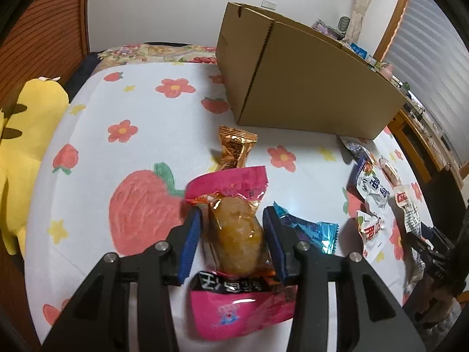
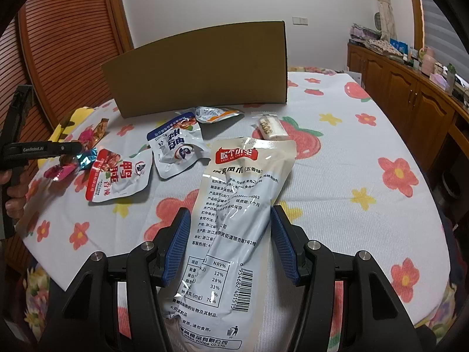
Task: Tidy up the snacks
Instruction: 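Lift the pink candy pack with the left tool while the right tool holds the white pouch, then carry the pink candy pack and white pouch over the cardboard box with both tools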
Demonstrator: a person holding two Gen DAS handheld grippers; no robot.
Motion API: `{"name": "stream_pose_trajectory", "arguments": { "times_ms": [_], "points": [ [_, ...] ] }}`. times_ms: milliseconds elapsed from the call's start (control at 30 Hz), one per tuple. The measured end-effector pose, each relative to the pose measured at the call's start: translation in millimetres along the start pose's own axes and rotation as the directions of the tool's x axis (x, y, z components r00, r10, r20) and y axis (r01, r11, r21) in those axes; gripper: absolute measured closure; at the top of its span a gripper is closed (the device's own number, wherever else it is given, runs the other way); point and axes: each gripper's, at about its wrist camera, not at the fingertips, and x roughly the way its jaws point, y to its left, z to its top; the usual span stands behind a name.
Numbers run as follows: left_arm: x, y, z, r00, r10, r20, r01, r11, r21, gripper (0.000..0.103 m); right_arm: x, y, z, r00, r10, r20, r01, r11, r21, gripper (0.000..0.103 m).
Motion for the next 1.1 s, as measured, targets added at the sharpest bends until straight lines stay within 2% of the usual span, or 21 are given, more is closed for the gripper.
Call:
{"name": "stream_pose_trajectory", "arguments": {
  "times_ms": [200,467,800,1100],
  "points": [
    [-7,-6,-5,0.999,0.019,0.049,-0.021,0.999,0.038,0.069,-1,1,0,1.0,-0.002,-0.001,0.002,1.0,-0.008,0.047],
    [-44,-30,10,0.988,-0.037,0.153,0.027,0.997,0.068,0.069,-23,8,20,0.998,0.022,0.067,-0.018,0.998,-0.054,0.047],
    [-66,-85,68,0.961,-0.115,0.252,0.077,0.985,0.157,0.069,-49,12,107,0.978,0.084,0.189,-0.054,0.985,-0.161,0.047],
    [-55,-112,148,0.943,-0.133,0.305,0.071,0.976,0.204,0.069,-27,14,196,0.954,0.138,0.266,-0.072,0.968,-0.241,0.047]
  ]
}}
